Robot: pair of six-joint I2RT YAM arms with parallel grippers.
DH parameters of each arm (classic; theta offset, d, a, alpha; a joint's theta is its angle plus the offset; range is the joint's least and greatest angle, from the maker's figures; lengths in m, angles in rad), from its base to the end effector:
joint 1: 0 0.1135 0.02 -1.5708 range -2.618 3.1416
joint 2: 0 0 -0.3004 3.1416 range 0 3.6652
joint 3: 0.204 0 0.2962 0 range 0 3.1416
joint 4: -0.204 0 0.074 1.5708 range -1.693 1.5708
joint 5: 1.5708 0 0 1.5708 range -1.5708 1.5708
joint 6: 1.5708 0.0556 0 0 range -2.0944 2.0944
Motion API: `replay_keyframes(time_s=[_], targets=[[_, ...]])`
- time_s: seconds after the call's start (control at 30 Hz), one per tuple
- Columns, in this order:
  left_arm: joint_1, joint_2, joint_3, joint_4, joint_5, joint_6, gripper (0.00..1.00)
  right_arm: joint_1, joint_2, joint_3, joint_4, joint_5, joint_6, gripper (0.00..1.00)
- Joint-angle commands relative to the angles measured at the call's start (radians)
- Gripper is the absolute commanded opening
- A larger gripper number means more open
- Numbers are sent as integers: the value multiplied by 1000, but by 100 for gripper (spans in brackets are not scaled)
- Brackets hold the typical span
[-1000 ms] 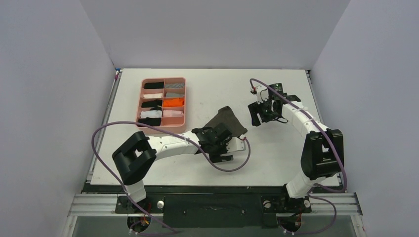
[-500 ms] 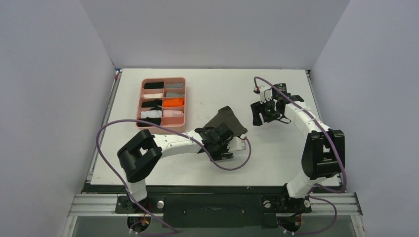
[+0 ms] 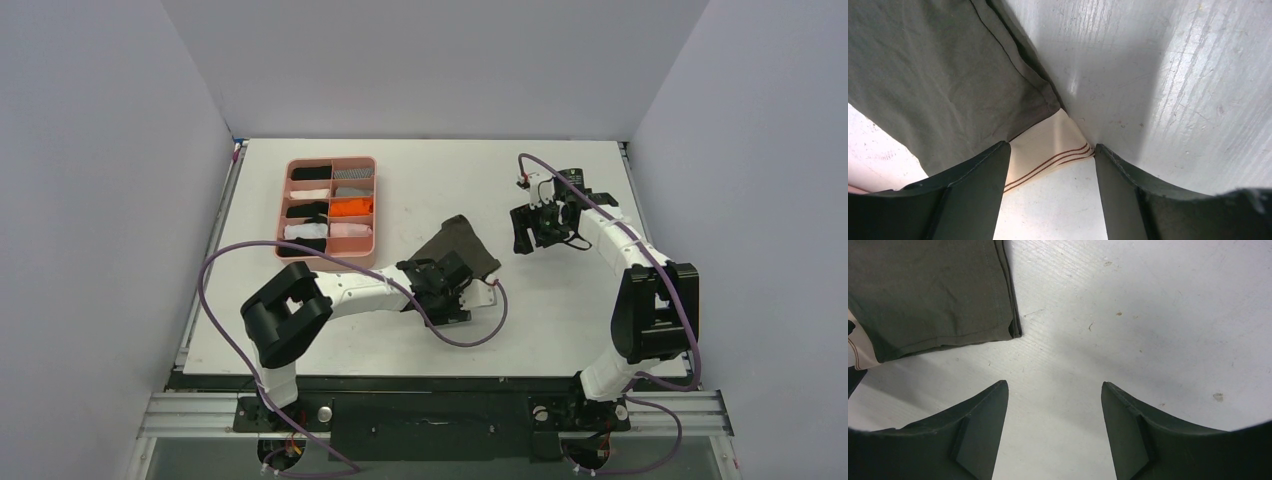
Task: Roll the underwear
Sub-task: Move the underwear to the center of the board.
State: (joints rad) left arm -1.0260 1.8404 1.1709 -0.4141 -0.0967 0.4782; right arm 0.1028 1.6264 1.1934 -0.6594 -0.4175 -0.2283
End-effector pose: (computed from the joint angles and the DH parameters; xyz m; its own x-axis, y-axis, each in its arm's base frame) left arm 0.2250 -0.3609 0.1558 -0.0256 0.9261 -0.3764 0.9457 0.1445 0.2912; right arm 0.3783 0.0617 0.2354 -0.7969 -0.2902 -0.5299 -0.4721 0.8464 0.2464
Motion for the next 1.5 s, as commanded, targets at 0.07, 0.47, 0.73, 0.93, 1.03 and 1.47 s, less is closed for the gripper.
replay_keyframes(time_s=[0.07,0.47,0.73,0.93,1.03,1.47], targets=[[1,14,-13,5,35,-12,53,-8,-35,-2,23,-25,0,64],[1,-11,-71,1,130,19,4,-7,-45,-9,-18,-62,-40,63],[-23,-72,-156,39,211,91,0,-5,-51,-30,-51,-51,-63,63],[-66,-114,-201,65,229,163,0,1,-73,-56,-82,-43,-94,63],[-96,-126,-227,84,216,204,0,3,-95,-69,-120,-65,-154,63],[-110,-232,-418,224,190,296,0,114,-262,-261,-281,-76,-484,62]])
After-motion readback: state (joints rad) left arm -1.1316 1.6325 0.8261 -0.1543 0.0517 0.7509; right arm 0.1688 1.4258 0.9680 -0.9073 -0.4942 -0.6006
